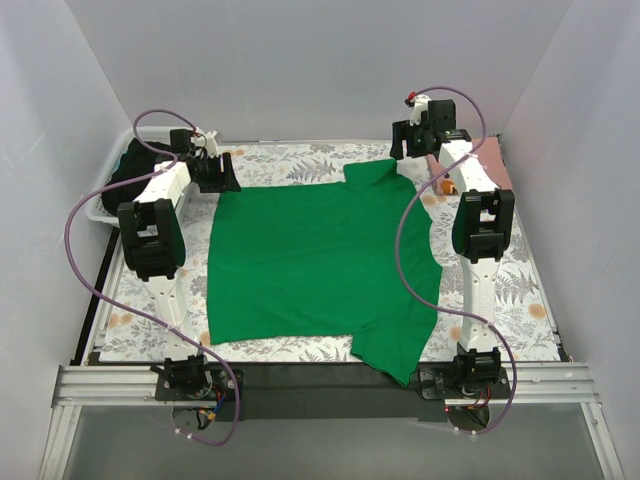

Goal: Fold and stack the t-shirts
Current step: Flatten the tshirt out, then fold the tshirt

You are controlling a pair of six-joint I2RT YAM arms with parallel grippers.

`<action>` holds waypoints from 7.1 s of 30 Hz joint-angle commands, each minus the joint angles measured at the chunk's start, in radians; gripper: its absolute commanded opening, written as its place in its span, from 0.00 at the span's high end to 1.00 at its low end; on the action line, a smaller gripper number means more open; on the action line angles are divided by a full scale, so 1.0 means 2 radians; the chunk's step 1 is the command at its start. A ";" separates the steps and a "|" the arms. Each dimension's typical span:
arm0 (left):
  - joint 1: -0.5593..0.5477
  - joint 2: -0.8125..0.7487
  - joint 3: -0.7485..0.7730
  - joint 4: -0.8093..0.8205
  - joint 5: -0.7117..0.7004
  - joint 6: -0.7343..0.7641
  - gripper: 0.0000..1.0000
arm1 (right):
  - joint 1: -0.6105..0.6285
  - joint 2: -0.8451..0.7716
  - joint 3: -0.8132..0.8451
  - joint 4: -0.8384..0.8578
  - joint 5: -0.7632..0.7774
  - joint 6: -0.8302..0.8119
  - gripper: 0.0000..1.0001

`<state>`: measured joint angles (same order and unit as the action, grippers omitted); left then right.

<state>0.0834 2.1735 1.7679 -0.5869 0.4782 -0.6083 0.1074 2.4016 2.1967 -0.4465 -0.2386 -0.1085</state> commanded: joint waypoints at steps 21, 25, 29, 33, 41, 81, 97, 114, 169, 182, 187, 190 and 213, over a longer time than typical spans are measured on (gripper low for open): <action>0.007 0.013 0.016 0.009 -0.039 -0.013 0.44 | 0.005 0.069 -0.024 0.137 -0.027 0.111 0.39; 0.007 0.031 0.039 -0.010 -0.050 -0.010 0.44 | 0.014 0.068 -0.027 0.136 -0.026 0.106 0.40; 0.008 0.035 0.041 -0.010 -0.054 -0.008 0.44 | 0.021 0.070 -0.036 0.133 -0.030 0.101 0.51; 0.010 0.049 0.046 -0.012 -0.063 -0.006 0.44 | 0.020 0.073 -0.035 0.132 -0.036 0.099 0.69; 0.015 0.053 0.062 0.016 -0.053 -0.014 0.45 | 0.018 0.047 -0.031 0.133 -0.043 0.081 0.99; 0.014 0.098 0.112 0.037 -0.064 0.007 1.00 | 0.005 -0.007 -0.041 0.133 -0.095 0.067 0.99; 0.018 -0.012 -0.013 0.118 -0.039 0.030 1.00 | -0.014 -0.061 -0.076 0.132 -0.129 0.065 0.99; 0.024 -0.090 -0.106 0.165 -0.004 0.066 1.00 | -0.013 -0.073 -0.107 0.120 -0.164 0.059 0.99; 0.042 -0.268 -0.299 0.173 0.029 0.103 1.00 | -0.040 -0.210 -0.293 0.063 -0.217 0.004 0.99; 0.041 -0.292 -0.347 0.162 0.030 0.118 1.00 | -0.041 -0.224 -0.324 0.051 -0.217 -0.007 0.99; 0.041 -0.282 -0.346 0.162 0.028 0.119 1.00 | -0.041 -0.234 -0.347 0.050 -0.219 -0.007 0.99; 0.042 -0.270 -0.337 0.165 0.027 0.120 1.00 | -0.041 -0.235 -0.361 0.050 -0.222 -0.005 0.99; 0.041 -0.295 -0.383 0.130 0.021 0.152 1.00 | -0.041 -0.249 -0.414 0.038 -0.213 -0.024 0.99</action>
<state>0.1589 1.6451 1.0206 -0.3065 0.5312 -0.3328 0.0326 1.9434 1.3872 -0.3607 -0.6601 -0.1246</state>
